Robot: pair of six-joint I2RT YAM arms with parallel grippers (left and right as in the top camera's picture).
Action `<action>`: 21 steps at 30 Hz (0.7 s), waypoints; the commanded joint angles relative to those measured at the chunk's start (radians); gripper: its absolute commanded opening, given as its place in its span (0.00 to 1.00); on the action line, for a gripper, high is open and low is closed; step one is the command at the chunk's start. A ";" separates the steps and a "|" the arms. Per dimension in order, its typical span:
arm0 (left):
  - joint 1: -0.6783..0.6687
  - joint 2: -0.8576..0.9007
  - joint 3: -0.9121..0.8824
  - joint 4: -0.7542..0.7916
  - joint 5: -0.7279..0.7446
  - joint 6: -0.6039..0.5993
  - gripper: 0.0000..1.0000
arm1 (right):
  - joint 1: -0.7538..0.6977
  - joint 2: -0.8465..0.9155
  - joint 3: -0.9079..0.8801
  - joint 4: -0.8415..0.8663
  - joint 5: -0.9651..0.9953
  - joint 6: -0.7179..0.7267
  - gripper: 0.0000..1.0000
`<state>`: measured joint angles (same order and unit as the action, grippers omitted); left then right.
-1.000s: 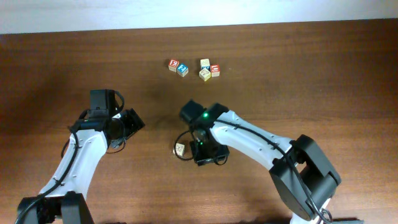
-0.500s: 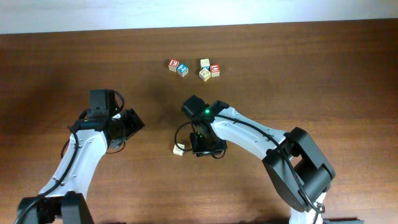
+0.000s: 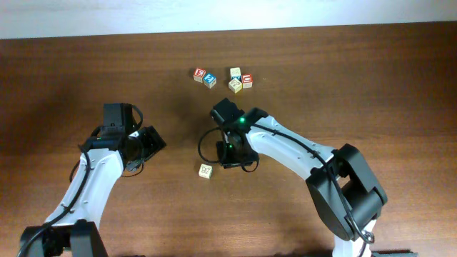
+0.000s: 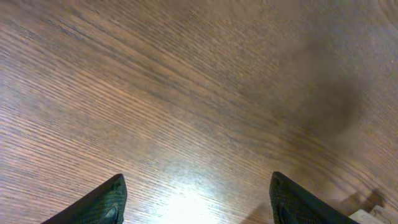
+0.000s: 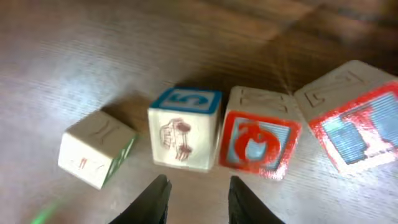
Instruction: Rotate 5 blocks
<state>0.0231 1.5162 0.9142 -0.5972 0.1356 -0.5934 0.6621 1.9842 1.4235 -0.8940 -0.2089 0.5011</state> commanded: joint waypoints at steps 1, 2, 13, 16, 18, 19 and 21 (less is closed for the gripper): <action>0.031 -0.013 0.000 0.033 -0.056 0.016 0.72 | 0.006 0.000 0.087 -0.050 -0.032 -0.061 0.33; 0.046 -0.013 0.000 0.042 -0.055 0.016 0.72 | 0.015 0.000 0.090 -0.051 -0.045 -0.072 0.33; 0.253 -0.013 0.000 0.051 -0.092 0.016 0.71 | 0.201 0.067 0.085 0.039 -0.047 -0.111 0.04; 0.253 -0.013 0.000 0.051 -0.091 0.016 0.71 | 0.200 0.089 0.086 0.054 -0.050 -0.119 0.04; 0.253 -0.013 0.000 0.043 -0.091 0.016 0.71 | 0.199 0.089 0.086 0.064 -0.041 -0.120 0.04; 0.253 -0.013 0.000 0.036 -0.091 0.016 0.71 | 0.195 0.089 0.086 0.069 -0.032 -0.119 0.04; 0.253 -0.013 0.000 0.027 -0.092 0.016 0.71 | 0.182 0.089 0.086 0.087 -0.020 -0.113 0.04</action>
<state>0.2718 1.5162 0.9142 -0.5621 0.0513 -0.5930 0.8616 2.0659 1.4982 -0.8215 -0.2516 0.3889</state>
